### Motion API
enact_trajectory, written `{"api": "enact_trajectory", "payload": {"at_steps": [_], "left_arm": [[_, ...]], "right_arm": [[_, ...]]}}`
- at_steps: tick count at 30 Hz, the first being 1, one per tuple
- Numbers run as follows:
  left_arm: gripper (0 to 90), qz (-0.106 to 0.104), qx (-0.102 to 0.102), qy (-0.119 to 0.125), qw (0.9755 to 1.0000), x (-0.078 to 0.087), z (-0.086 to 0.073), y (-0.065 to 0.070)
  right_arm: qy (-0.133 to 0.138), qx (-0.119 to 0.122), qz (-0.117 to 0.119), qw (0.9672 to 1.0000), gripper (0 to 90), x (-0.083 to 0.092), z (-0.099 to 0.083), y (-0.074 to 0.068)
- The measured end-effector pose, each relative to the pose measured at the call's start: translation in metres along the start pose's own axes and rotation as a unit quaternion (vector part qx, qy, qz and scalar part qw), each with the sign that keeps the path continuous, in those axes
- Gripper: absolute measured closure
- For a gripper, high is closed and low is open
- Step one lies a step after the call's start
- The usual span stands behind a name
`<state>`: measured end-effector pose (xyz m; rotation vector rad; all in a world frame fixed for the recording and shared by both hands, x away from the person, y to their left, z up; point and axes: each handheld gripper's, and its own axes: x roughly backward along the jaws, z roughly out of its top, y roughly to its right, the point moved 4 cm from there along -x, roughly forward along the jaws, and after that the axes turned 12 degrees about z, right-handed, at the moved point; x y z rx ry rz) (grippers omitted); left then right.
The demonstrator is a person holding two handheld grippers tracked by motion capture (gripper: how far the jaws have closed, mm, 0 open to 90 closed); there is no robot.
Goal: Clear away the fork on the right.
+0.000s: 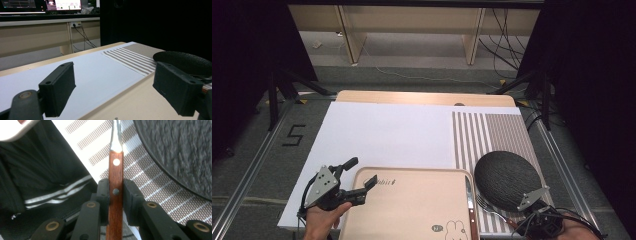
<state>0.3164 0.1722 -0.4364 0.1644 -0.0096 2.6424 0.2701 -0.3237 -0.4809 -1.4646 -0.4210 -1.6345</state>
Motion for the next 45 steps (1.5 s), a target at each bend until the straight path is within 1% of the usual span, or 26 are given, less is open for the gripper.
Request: {"api": "enact_trajectory", "payload": {"at_steps": [2, 5, 6, 9, 11, 12, 14, 16, 17, 18, 19, 22, 23, 24, 27, 28, 29, 30, 31, 32, 36, 39, 40, 43, 44, 45], "left_arm": [[16.8, 0.0, 0.0, 0.0, 1.0, 0.0, 0.0, 0.0], [16.8, 0.0, 0.001, 0.0, 1.0, 0.0, 0.0, 0.0], [16.8, 0.0, 0.001, 0.0, 1.0, 0.0, 0.0, 0.0], [16.8, 0.0, 0.001, 0.0, 1.0, 0.0, 0.0, 0.0], [16.8, 0.0, 0.001, 0.0, 1.0, 0.0, 0.0, 0.0], [16.8, 0.001, 0.0, 0.0, 1.0, 0.0, 0.0, 0.0], [16.7, 0.002, 0.001, 0.0, 1.0, 0.0, 0.0, 0.0], [16.8, 0.002, 0.001, 0.0, 1.0, 0.0, 0.0, 0.0], [16.8, 0.002, 0.0, 0.0, 1.0, 0.0, 0.0, -0.001], [16.8, 0.001, 0.001, 0.0, 1.0, 0.0, 0.0, -0.001], [16.8, 0.001, 0.001, 0.0, 1.0, 0.0, 0.0, 0.0], [16.8, 0.002, 0.001, 0.0, 1.0, 0.0, 0.0, 0.0], [16.8, 0.002, 0.001, 0.0, 1.0, 0.0, 0.0, 0.0], [16.8, 0.003, 0.002, 0.0, 1.0, 0.0, 0.0, 0.0], [16.8, 0.003, 0.0, 0.0, 1.0, 0.0, 0.0, -0.001], [16.8, 0.003, 0.0, 0.0, 1.0, 0.0, 0.0, -0.001], [16.8, 0.002, 0.0, 0.0, 1.0, 0.0, 0.0, -0.001], [16.8, 0.002, 0.0, 0.0, 1.0, 0.0, 0.0, -0.001], [16.8, 0.002, 0.001, 0.001, 1.0, 0.0, 0.0, 0.0], [16.7, 0.002, 0.001, 0.001, 1.0, 0.0, 0.0, 0.0], [16.8, 0.002, 0.001, 0.001, 1.0, 0.0, 0.0, -0.001], [16.7, 0.002, 0.001, 0.001, 1.0, 0.0, 0.0, -0.001], [16.8, 0.002, 0.001, 0.001, 1.0, 0.0, 0.0, -0.001], [16.8, 0.002, 0.001, 0.002, 1.0, 0.0, 0.001, -0.001], [16.8, 0.002, 0.001, 0.002, 1.0, 0.0, 0.001, -0.001], [16.8, 0.002, 0.001, 0.002, 1.0, 0.0, 0.001, -0.001]], "right_arm": [[0.011, -0.004, 0.006, 0.9999, 76.9, 0.002, 0.001, -0.001], [0.039, -0.004, 0.018, 0.9991, 76.9, 0.005, 0.004, -0.002], [0.052, 0.0, 0.025, 0.9983, 76.9, 0.007, 0.005, -0.001], [0.089, -0.013, 0.037, 0.9953, 76.9, 0.011, 0.01, 0.0], [0.093, -0.014, 0.033, 0.995, 76.9, 0.012, 0.011, 0.0], [0.102, -0.026, 0.036, 0.9937, 76.9, 0.012, 0.013, -0.001], [0.124, -0.027, 0.048, 0.9907, 76.9, 0.013, 0.016, 0.0], [0.139, -0.035, 0.05, 0.9884, 76.9, 0.015, 0.019, 0.001], [0.153, -0.026, 0.067, 0.9856, 76.9, 0.016, 0.02, 0.001], [0.161, -0.024, 0.076, 0.9838, 76.9, 0.017, 0.022, 0.0], [0.166, -0.03, 0.083, 0.9822, 76.9, 0.017, 0.023, -0.002], [0.182, -0.035, 0.096, 0.978, 76.9, 0.019, 0.028, -0.003], [0.186, -0.043, 0.102, 0.9763, 76.9, 0.019, 0.03, -0.004], [0.191, -0.036, 0.107, 0.975, 76.9, 0.019, 0.033, -0.004], [0.197, -0.036, 0.11, 0.9735, 76.9, 0.017, 0.039, -0.007], [0.198, -0.033, 0.101, 0.9743, 76.9, 0.016, 0.042, -0.008], [0.199, -0.035, 0.1, 0.9744, 76.9, 0.016, 0.044, -0.008], [0.203, -0.033, 0.11, 0.9724, 76.9, 0.014, 0.049, -0.01], [0.202, -0.035, 0.112, 0.9724, 76.9, 0.013, 0.05, -0.011], [0.2, -0.03, 0.111, 0.973, 76.9, 0.011, 0.054, -0.012], [0.197, -0.021, 0.121, 0.9727, 76.9, 0.005, 0.065, -0.019], [0.2, -0.018, 0.135, 0.9704, 76.9, 0.003, 0.072, -0.026], [0.198, -0.018, 0.133, 0.9711, 76.9, 0.002, 0.075, -0.028], [0.194, -0.009, 0.14, 0.9709, 76.9, -0.002, 0.081, -0.034], [0.191, -0.008, 0.135, 0.9721, 76.9, -0.004, 0.083, -0.036], [0.191, -0.005, 0.136, 0.9721, 76.9, -0.005, 0.085, -0.038]]}}
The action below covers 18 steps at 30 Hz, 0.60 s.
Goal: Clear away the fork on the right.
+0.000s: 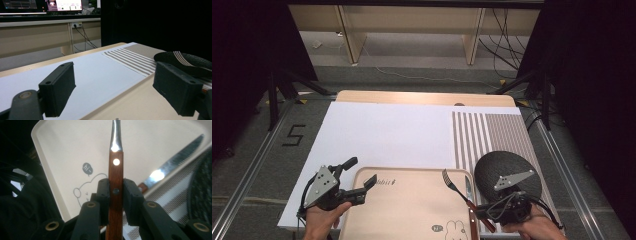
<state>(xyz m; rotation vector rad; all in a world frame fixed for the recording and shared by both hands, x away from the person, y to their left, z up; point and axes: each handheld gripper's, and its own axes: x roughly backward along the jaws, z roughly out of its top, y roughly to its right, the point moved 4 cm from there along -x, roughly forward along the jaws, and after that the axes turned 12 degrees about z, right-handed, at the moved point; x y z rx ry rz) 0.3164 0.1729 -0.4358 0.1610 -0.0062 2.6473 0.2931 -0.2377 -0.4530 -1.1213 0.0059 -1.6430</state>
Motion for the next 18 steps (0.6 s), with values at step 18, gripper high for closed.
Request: {"api": "enact_trajectory", "payload": {"at_steps": [18], "left_arm": [[16.8, 0.001, 0.0, 0.001, 1.0, 0.0, 0.0, 0.0]], "right_arm": [[-0.057, 0.027, 0.009, 0.9979, 76.9, -0.047, 0.01, -0.023]]}}
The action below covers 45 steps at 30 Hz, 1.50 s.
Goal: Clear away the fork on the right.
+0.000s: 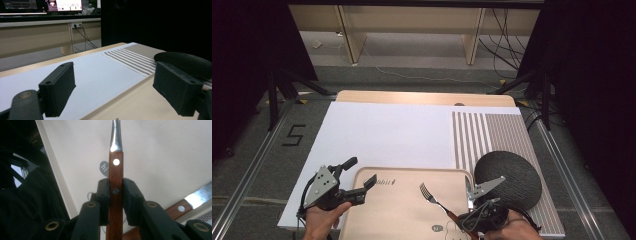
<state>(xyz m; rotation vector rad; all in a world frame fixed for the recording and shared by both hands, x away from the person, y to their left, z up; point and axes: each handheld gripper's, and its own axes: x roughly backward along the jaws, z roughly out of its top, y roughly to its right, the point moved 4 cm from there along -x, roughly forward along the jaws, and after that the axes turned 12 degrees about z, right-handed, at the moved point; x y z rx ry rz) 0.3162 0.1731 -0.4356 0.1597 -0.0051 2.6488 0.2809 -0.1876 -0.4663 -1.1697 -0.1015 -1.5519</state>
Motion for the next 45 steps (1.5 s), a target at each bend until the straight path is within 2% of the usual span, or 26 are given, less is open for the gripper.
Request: {"api": "enact_trajectory", "payload": {"at_steps": [4, 11, 17, 23, 31, 37, 40, 43, 45], "left_arm": [[16.8, 0.0, 0.0, 0.0, 1.0, 0.0, 0.0, 0.0], [16.8, 0.0, 0.0, 0.0, 1.0, 0.0, 0.0, 0.0], [16.8, 0.001, 0.001, 0.001, 1.0, 0.0, 0.0, 0.0], [16.8, 0.0, 0.0, 0.0, 1.0, 0.0, 0.0, 0.0], [16.8, 0.0, 0.001, 0.0, 1.0, 0.0, 0.0, 0.0], [16.8, 0.0, 0.0, -0.001, 1.0, 0.0, 0.0, 0.0], [16.8, 0.0, 0.001, 0.001, 1.0, 0.0, 0.0, 0.0], [16.7, 0.0, 0.002, 0.002, 1.0, 0.0, 0.0, 0.0], [16.7, 0.0, 0.002, 0.002, 1.0, 0.0, 0.0, 0.0]], "right_arm": [[-0.009, 0.002, 0.001, 1.0, 76.9, -0.008, 0.0, -0.002], [-0.04, 0.005, 0.004, 0.9992, 76.9, -0.024, -0.001, -0.004], [-0.057, 0.003, 0.008, 0.9984, 76.8, -0.031, -0.003, -0.003], [-0.057, 0.0, 0.005, 0.9984, 76.8, -0.033, -0.004, -0.002], [-0.077, 0.001, -0.01, 0.997, 76.7, -0.042, -0.006, -0.002], [-0.074, -0.012, -0.019, 0.997, 75.3, -0.045, -0.006, -0.001], [-0.068, -0.017, -0.014, 0.9974, 62.2, -0.043, -0.003, -0.001], [-0.043, -0.016, -0.004, 0.999, 51.4, -0.037, 0.002, -0.005], [-0.014, -0.013, 0.002, 0.9998, 44.1, -0.034, 0.007, -0.008]]}}
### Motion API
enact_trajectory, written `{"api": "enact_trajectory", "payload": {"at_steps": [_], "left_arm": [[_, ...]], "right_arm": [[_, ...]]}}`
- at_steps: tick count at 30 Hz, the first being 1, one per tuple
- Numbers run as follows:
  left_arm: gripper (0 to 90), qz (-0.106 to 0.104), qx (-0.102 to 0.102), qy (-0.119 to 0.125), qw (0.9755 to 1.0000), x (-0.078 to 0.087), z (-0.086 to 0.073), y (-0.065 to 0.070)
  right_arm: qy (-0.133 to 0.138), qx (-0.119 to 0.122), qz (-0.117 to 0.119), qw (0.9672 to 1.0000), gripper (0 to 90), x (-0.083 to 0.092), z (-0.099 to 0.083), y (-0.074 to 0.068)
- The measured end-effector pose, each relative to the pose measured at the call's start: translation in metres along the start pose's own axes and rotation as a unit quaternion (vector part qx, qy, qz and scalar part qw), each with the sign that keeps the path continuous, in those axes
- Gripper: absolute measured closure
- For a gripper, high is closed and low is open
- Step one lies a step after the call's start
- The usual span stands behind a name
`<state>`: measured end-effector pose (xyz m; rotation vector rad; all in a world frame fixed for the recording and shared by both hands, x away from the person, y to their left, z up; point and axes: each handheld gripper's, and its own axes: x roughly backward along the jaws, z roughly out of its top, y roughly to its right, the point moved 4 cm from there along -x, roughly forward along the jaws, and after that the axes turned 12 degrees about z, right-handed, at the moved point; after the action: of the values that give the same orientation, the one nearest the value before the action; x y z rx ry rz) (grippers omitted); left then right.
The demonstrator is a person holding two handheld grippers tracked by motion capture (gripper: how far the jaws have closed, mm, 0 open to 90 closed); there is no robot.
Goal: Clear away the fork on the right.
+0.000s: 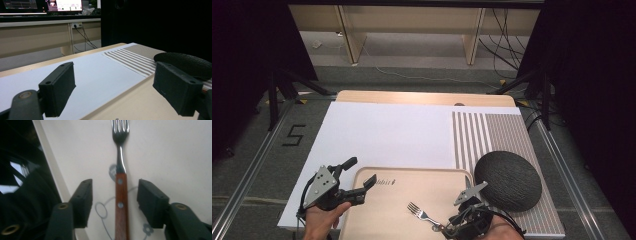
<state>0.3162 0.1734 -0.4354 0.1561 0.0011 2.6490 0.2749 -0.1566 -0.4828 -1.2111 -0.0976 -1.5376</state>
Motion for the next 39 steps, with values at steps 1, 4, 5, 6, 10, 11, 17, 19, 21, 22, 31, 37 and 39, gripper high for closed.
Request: {"api": "enact_trajectory", "payload": {"at_steps": [1, 4, 5, 6, 10, 11, 17, 19, 21, 22, 31, 37, 39], "left_arm": [[16.7, 0.0, 0.001, 0.0, 1.0, 0.0, 0.0, 0.0], [16.7, 0.0, 0.0, 0.0, 1.0, 0.0, 0.0, 0.0], [16.7, 0.0, 0.0, 0.0, 1.0, 0.0, 0.0, 0.0], [16.7, 0.0, 0.001, 0.0, 1.0, 0.0, 0.0, 0.0], [16.7, -0.001, 0.0, 0.001, 1.0, 0.0, 0.0, 0.0], [16.7, -0.001, 0.0, 0.001, 1.0, 0.0, 0.0, 0.0], [16.7, -0.001, 0.001, 0.001, 1.0, 0.0, 0.0, 0.0], [16.7, -0.001, 0.0, 0.001, 1.0, 0.0, 0.0, 0.0], [16.7, -0.001, -0.001, 0.001, 1.0, 0.0, 0.0, 0.0], [16.7, -0.001, -0.001, 0.001, 1.0, 0.0, 0.0, 0.0], [16.7, -0.002, -0.001, 0.001, 1.0, 0.0, 0.0, 0.0], [16.7, -0.003, 0.0, 0.0, 1.0, 0.0, 0.0, 0.001], [16.7, -0.003, -0.001, 0.0, 1.0, 0.0, 0.0, 0.001]], "right_arm": [[0.008, -0.005, 0.007, 0.9999, 40.7, 0.002, 0.002, -0.002], [0.015, -0.005, 0.02, 0.9997, 28.7, 0.001, 0.005, -0.006], [0.015, -0.003, 0.022, 0.9996, 25.5, 0.0, 0.006, -0.007], [0.018, 0.002, 0.02, 0.9996, 24.6, -0.002, 0.007, -0.008], [0.028, 0.001, 0.004, 0.9996, 21.9, -0.005, 0.012, -0.01], [0.031, 0.005, 0.004, 0.9995, 21.6, -0.006, 0.013, -0.011], [0.036, 0.015, 0.01, 0.9992, 21.4, -0.014, 0.019, -0.019], [0.03, 0.015, 0.013, 0.9993, 24.8, -0.019, 0.02, -0.023], [0.025, 0.024, 0.011, 0.9993, 27.6, -0.023, 0.022, -0.026], [0.023, 0.024, 0.012, 0.9994, 28.8, -0.024, 0.023, -0.027], [0.007, 0.013, -0.015, 0.9998, 55.1, -0.036, 0.027, -0.023], [-0.006, 0.0, -0.027, 0.9996, 70.9, -0.037, 0.025, -0.018], [-0.013, 0.004, -0.037, 0.9992, 76.1, -0.038, 0.024, -0.017]]}}
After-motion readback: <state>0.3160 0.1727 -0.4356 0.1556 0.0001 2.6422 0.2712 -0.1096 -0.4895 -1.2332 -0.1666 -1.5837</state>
